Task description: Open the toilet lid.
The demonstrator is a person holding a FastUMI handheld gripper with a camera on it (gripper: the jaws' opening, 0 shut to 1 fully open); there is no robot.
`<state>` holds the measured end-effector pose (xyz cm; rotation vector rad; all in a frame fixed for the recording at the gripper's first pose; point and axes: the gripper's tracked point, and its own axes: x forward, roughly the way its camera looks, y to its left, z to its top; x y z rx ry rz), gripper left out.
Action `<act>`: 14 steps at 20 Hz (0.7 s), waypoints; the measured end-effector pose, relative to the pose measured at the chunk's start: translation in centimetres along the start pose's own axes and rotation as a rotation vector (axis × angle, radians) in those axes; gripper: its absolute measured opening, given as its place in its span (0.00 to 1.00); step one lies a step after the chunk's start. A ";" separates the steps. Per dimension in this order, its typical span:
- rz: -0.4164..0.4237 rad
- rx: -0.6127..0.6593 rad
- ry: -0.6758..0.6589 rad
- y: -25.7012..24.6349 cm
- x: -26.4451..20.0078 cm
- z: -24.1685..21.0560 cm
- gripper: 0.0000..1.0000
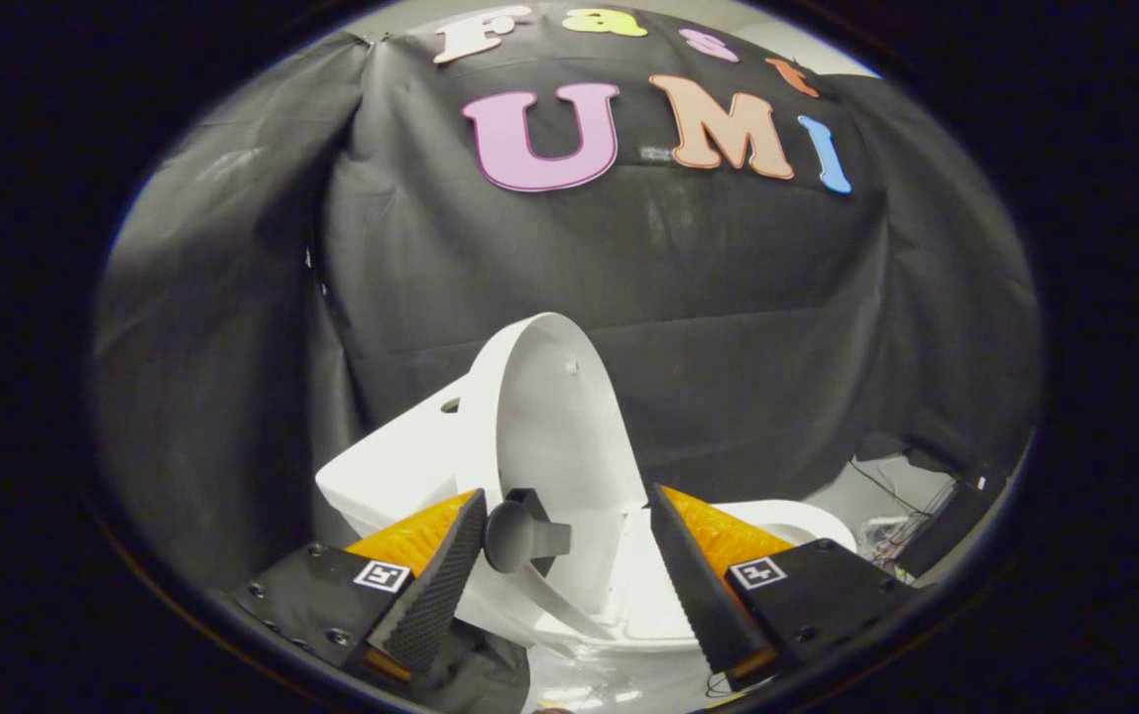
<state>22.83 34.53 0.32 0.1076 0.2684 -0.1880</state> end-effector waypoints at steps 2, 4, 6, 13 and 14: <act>0.002 -0.005 -0.030 -0.3 -0.9 0.8 1.00; -0.021 -0.013 -0.061 -1.9 -1.7 1.7 1.00; -0.029 0.002 -0.081 -3.1 -2.2 2.4 1.00; -0.057 0.018 -0.086 -7.2 -3.7 3.2 0.99; -0.058 0.016 -0.083 -7.6 -3.7 3.1 0.99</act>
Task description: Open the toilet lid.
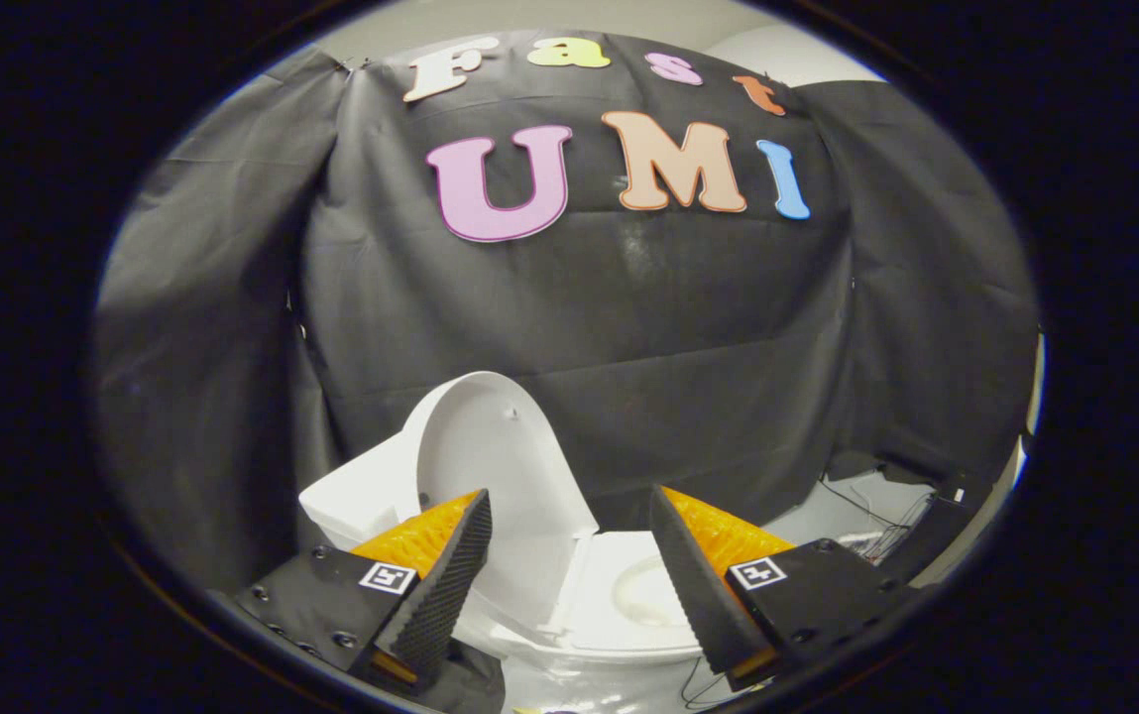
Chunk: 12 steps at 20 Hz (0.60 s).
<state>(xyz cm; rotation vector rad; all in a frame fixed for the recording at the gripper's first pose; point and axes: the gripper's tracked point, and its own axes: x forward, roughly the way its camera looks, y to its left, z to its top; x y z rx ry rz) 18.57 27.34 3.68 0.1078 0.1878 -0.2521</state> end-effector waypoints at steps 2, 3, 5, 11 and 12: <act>0.007 -0.008 0.008 -0.6 -0.3 -0.1 0.99; 0.008 -0.012 0.009 -1.0 -0.5 -0.1 0.99; 0.018 -0.021 0.008 -1.7 -0.8 0.1 0.99; 0.018 -0.052 -0.009 -4.5 -1.9 1.1 0.99; 0.019 -0.052 -0.018 -4.9 -2.0 1.3 0.99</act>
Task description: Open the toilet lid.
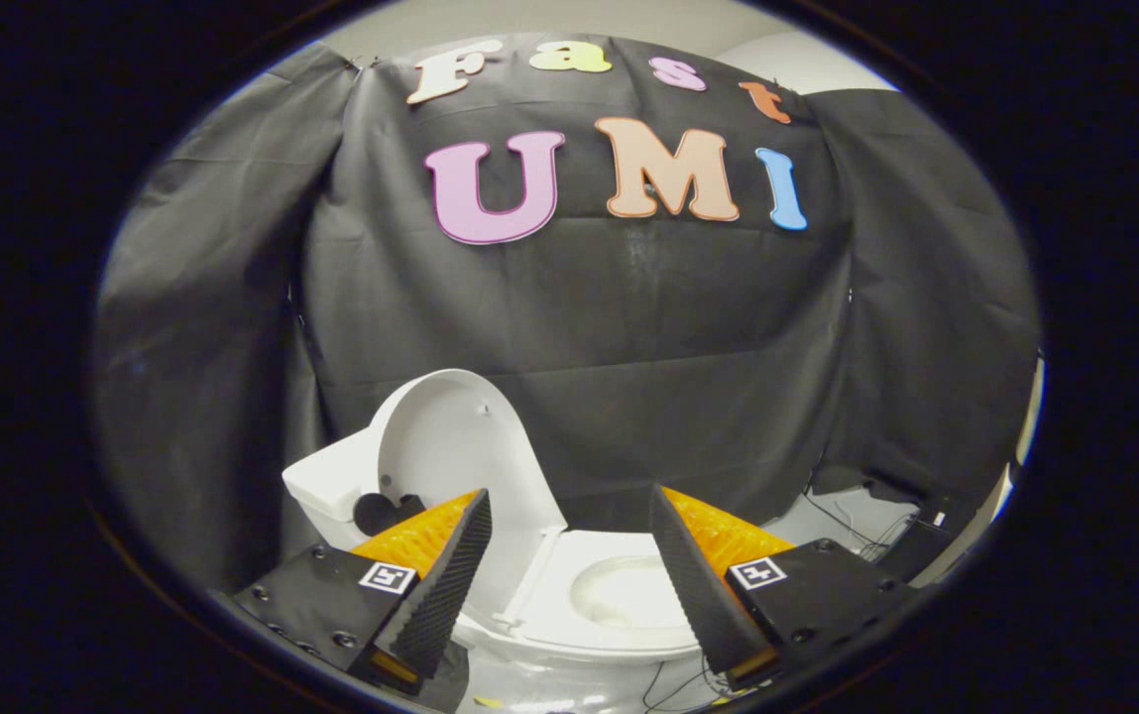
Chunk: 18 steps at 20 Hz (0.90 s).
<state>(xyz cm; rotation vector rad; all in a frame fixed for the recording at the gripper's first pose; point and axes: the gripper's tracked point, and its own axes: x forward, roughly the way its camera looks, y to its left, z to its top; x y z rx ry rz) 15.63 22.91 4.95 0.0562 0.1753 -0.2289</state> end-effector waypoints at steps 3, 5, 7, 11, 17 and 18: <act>0.007 -0.001 -0.006 -0.8 -0.2 0.0 0.99; 0.012 -0.015 -0.011 -1.3 -0.4 0.0 0.99; 0.025 -0.023 -0.013 -1.8 -0.4 -0.4 0.99; 0.042 -0.027 -0.017 -3.6 -0.6 -0.6 0.99; 0.042 -0.085 -0.016 -8.6 -0.5 -2.1 1.00; 0.040 -0.095 -0.018 -9.3 -0.5 -2.3 1.00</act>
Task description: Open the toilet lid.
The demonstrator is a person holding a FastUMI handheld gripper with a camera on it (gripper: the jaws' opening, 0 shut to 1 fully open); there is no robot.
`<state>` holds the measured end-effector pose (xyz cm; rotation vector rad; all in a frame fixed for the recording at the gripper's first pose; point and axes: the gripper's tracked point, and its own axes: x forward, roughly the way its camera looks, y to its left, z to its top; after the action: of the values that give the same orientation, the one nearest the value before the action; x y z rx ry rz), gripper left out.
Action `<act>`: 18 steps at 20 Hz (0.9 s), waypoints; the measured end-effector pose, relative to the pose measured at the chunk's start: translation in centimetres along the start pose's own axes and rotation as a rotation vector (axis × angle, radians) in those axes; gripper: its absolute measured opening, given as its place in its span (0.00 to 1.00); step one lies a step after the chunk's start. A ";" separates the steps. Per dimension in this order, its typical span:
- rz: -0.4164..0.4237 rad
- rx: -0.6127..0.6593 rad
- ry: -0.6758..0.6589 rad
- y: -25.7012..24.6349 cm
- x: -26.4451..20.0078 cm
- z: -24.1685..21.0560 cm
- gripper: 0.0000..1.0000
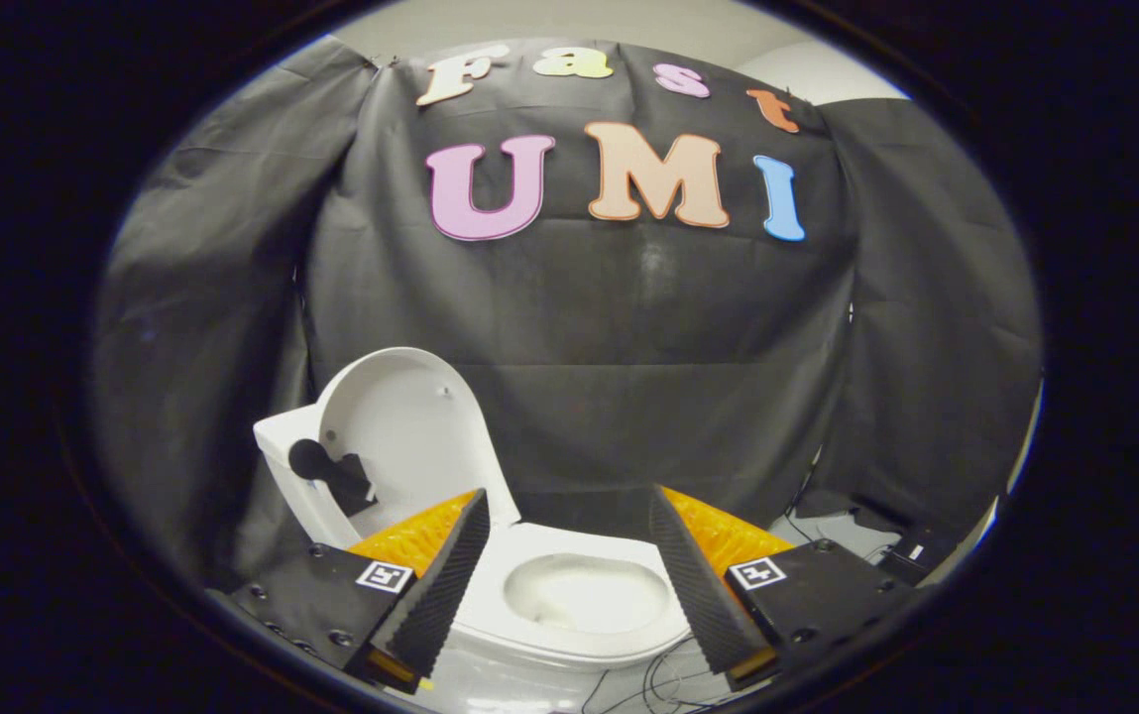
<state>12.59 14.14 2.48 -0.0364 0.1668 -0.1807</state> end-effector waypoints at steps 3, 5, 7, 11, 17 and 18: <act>0.012 -0.012 -0.004 -1.4 -0.4 -0.6 1.00; -0.003 -0.013 0.005 -3.3 -0.8 -1.5 1.00; -0.027 -0.039 0.019 -4.9 -1.5 -2.6 1.00; -0.062 -0.099 0.069 -6.5 -2.7 -4.7 1.00; -0.002 -0.068 0.061 -3.8 -1.5 -5.1 1.00; 0.016 -0.081 0.058 -3.5 -1.3 -4.8 1.00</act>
<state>9.90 10.79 -1.82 -0.1103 0.2324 -0.1589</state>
